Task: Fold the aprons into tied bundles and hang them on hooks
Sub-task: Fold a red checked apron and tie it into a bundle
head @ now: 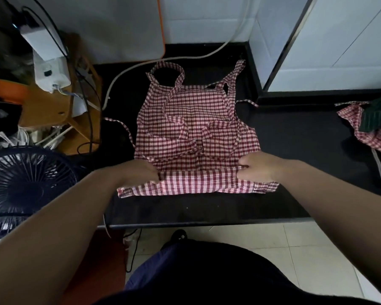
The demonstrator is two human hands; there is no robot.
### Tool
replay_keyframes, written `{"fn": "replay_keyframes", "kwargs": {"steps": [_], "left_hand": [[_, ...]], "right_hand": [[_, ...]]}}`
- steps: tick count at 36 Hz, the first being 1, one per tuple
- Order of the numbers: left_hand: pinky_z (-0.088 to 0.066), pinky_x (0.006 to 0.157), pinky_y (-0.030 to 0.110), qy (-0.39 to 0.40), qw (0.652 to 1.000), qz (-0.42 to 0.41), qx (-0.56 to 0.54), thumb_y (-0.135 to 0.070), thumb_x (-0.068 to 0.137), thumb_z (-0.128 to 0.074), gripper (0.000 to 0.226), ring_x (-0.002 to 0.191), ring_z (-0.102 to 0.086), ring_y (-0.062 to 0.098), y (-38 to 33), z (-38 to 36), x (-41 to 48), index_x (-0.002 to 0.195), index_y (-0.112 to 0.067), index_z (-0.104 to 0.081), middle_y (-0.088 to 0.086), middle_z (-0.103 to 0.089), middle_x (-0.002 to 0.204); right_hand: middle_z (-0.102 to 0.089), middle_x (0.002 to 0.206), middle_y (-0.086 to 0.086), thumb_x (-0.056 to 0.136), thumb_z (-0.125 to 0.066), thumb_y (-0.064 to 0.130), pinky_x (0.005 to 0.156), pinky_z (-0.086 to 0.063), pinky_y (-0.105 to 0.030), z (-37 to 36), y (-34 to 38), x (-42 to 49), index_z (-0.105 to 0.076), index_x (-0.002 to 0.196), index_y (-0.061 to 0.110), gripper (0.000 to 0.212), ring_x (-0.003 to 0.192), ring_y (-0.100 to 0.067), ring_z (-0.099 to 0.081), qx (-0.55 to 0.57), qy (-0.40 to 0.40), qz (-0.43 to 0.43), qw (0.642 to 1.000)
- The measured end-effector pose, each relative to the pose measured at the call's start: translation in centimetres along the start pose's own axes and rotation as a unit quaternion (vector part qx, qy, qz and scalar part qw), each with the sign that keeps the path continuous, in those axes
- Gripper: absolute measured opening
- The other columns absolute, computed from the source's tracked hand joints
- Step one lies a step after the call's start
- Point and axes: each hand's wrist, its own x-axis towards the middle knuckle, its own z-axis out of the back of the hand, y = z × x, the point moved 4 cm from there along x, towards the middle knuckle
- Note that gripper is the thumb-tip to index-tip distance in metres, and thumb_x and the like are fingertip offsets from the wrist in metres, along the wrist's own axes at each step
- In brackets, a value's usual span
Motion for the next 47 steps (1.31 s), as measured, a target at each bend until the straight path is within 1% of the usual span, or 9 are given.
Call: {"fn": "replay_keyframes", "kwargs": {"steps": [5, 8, 11, 15, 22, 28, 33, 42, 47], "left_hand": [[-0.042, 0.073, 0.026, -0.115, 0.990, -0.047, 0.067, -0.031, 0.094, -0.056, 0.017, 0.089, -0.056, 0.016, 0.5, 1.4, 0.8, 0.087, -0.017, -0.064, -0.008, -0.056, 0.083], [-0.032, 0.099, 0.036, -0.227, 0.948, -0.067, 0.214, -0.043, 0.095, -0.047, 0.029, 0.118, -0.044, 0.020, 0.5, 1.4, 0.8, 0.109, -0.023, -0.061, -0.007, -0.052, 0.109], [-0.020, 0.109, 0.040, -0.229, 0.938, -0.038, 0.257, -0.048, 0.098, -0.038, 0.043, 0.129, -0.034, 0.020, 0.9, 1.0, 1.3, 0.131, -0.023, -0.050, -0.003, -0.047, 0.133], [-0.031, 0.097, 0.042, -0.204, 0.936, 0.019, 0.286, -0.051, 0.100, -0.028, 0.033, 0.111, -0.048, 0.021, 1.4, 0.8, 1.7, 0.098, -0.025, -0.049, -0.005, -0.057, 0.108], [-0.031, 0.100, 0.042, -0.235, 0.904, 0.047, 0.354, -0.037, 0.102, -0.024, 0.050, 0.126, -0.039, 0.024, 2.0, 0.3, 2.4, 0.151, -0.038, -0.014, -0.001, -0.036, 0.145], [-0.016, 0.111, 0.047, -0.231, 0.913, 0.043, 0.335, -0.030, 0.099, -0.035, 0.059, 0.143, -0.012, 0.024, 1.9, -1.2, 2.8, 0.152, -0.035, -0.009, 0.000, -0.008, 0.160], [-0.018, 0.110, 0.041, -0.238, 0.906, -0.008, 0.350, -0.025, 0.098, -0.039, 0.055, 0.138, -0.022, 0.021, 1.3, -0.7, 3.1, 0.149, -0.035, -0.022, -0.005, -0.025, 0.153], [-0.026, 0.114, 0.044, -0.199, 0.968, 0.024, 0.154, -0.043, 0.096, -0.041, 0.066, 0.142, -0.015, 0.031, 4.0, 0.7, 4.0, 0.154, -0.027, -0.013, 0.002, -0.003, 0.160], [-0.044, 0.100, 0.043, -0.213, 0.974, 0.065, 0.031, -0.051, 0.090, -0.052, 0.078, 0.132, -0.039, 0.028, 5.0, 1.9, 4.7, 0.153, -0.025, -0.013, 0.002, -0.013, 0.156]], "right_hand": [[-0.042, 0.074, 0.012, 0.091, -0.049, 0.026, 0.053, -0.030, -0.021, 0.9, 0.1, 0.4, -0.032, 0.066, 0.034, 0.031, 0.065, -0.004, -0.042, -0.037, -0.075, 0.010, 0.996], [-0.046, 0.075, 0.011, 0.094, -0.047, 0.027, 0.062, -0.038, -0.024, 0.6, 0.1, 0.4, -0.040, 0.073, 0.028, 0.021, 0.072, -0.011, -0.050, -0.057, -0.102, 0.010, 0.993], [-0.057, 0.093, 0.005, 0.099, -0.039, 0.031, 0.088, -0.042, -0.035, 0.3, 0.0, 0.5, -0.051, 0.105, 0.022, 0.017, 0.091, -0.019, -0.056, -0.097, -0.133, 0.008, 0.986], [-0.050, 0.135, -0.002, 0.102, -0.029, 0.037, 0.107, -0.028, -0.044, -0.7, -0.3, 1.1, -0.038, 0.137, 0.022, 0.039, 0.123, -0.025, -0.047, -0.133, -0.125, -0.043, 0.982], [-0.040, 0.144, -0.005, 0.100, -0.038, 0.027, 0.112, -0.021, -0.044, -2.2, -0.4, 1.8, -0.023, 0.147, 0.028, 0.049, 0.133, -0.028, -0.036, -0.185, -0.147, -0.074, 0.969], [-0.047, 0.136, -0.004, 0.095, -0.046, 0.021, 0.107, -0.031, -0.040, -1.4, 1.6, 2.3, -0.027, 0.146, 0.026, 0.054, 0.125, -0.027, -0.044, -0.200, -0.157, -0.032, 0.966], [-0.057, 0.081, 0.002, 0.098, -0.040, 0.019, 0.064, -0.049, -0.030, -0.6, 1.5, 3.7, -0.009, 0.150, 0.031, 0.062, 0.072, -0.016, -0.058, -0.041, -0.140, -0.044, 0.988], [-0.056, 0.125, -0.014, 0.095, -0.043, 0.006, 0.089, -0.048, -0.039, 0.3, 0.1, 5.1, -0.038, 0.136, 0.007, 0.041, 0.110, -0.032, -0.057, 0.016, -0.111, -0.207, 0.972], [-0.045, 0.140, -0.018, 0.097, -0.043, 0.022, 0.097, -0.046, -0.045, 1.2, -2.3, 4.2, -0.014, 0.148, -0.001, 0.063, 0.119, -0.035, -0.052, 0.168, -0.229, -0.284, 0.916]]}}
